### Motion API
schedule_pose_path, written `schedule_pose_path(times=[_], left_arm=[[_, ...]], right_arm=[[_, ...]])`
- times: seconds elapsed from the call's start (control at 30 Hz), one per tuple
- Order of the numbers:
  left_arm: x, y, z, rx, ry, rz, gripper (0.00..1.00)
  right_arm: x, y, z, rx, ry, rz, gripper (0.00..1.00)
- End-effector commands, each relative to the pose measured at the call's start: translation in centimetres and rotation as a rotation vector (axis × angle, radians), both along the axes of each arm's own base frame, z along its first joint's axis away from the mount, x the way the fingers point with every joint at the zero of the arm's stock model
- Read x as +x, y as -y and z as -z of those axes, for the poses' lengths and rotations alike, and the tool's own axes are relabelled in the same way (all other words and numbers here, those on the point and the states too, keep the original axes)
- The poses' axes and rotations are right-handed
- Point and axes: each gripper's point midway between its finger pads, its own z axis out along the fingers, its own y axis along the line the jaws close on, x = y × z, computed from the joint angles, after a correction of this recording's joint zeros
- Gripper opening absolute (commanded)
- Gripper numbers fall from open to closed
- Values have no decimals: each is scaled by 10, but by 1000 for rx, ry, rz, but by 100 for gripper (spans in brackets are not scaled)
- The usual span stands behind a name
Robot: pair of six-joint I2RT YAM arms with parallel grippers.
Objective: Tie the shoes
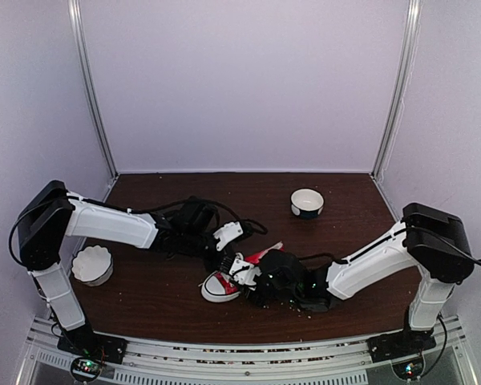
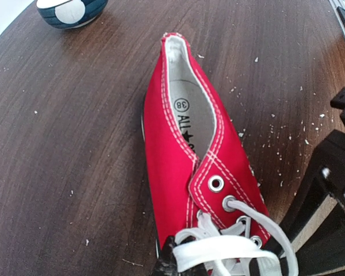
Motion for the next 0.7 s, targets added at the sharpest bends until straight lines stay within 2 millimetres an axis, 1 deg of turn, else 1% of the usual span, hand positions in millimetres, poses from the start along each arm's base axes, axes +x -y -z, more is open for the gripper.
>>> schedule_pose_path(times=[0.0, 0.07, 0.27, 0.4, 0.5, 0.67], left_arm=[[8, 6, -9, -33, 7, 0, 0], [9, 6, -8, -29, 5, -2, 0], [8, 5, -7, -26, 0, 0, 0], [8, 5, -7, -27, -4, 2, 0], [8, 5, -7, -28, -6, 4, 0], [8, 5, -7, -31, -5, 4, 0]], right_arm=[[7, -6, 0, -4, -1, 14, 26], [8, -9, 2, -13, -4, 10, 26], [9, -20, -1, -5, 3, -17, 30], [12, -26, 7, -43, -10, -15, 30], [18, -23, 15, -62, -24, 8, 25], [25, -13, 21, -85, -23, 46, 12]])
